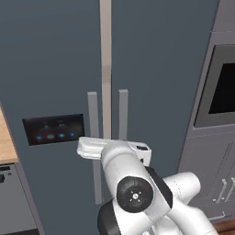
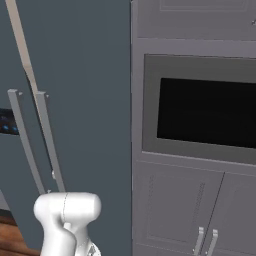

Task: Open the freezer door, pick up the ice cube tray from the freezer, and place it on the dining counter.

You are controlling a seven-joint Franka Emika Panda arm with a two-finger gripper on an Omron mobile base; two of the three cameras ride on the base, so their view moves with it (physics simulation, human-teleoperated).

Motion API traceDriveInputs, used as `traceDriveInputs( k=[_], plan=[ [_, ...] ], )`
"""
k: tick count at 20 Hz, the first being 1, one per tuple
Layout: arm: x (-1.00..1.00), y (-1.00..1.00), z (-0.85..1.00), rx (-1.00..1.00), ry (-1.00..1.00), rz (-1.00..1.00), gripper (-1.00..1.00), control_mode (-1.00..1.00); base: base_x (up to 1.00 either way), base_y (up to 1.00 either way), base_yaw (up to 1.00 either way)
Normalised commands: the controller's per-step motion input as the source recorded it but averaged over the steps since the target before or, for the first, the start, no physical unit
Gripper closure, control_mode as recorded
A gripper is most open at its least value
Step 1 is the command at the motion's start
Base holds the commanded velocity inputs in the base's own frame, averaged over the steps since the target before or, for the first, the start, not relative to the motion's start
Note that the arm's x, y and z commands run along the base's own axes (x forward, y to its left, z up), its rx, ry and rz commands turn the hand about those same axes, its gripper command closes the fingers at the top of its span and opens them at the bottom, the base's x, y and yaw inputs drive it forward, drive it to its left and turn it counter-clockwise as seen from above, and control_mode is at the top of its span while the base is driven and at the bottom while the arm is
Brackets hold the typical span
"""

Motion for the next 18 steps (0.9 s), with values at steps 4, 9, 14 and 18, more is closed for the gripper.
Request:
traceDriveInputs(
  k=[4, 9, 14, 18],
  plan=[
    [0.4, -0.22, -0.04, 0.0, -0.02, 0.06, -1.0, -1.0, 0.0, 0.0, 0.0],
    [0.46, -0.01, -0.24, -0.02, -0.09, 0.07, -1.0, -1.0, 0.0, 0.0, 0.0],
    [0.08, 0.22, -0.29, -0.05, -0.2, 0.06, -1.0, -1.0, 0.0, 0.0, 0.0],
    [0.06, 0.25, -0.3, -0.03, -0.18, 0.01, -1.0, -1.0, 0.0, 0.0, 0.0]
  ],
)
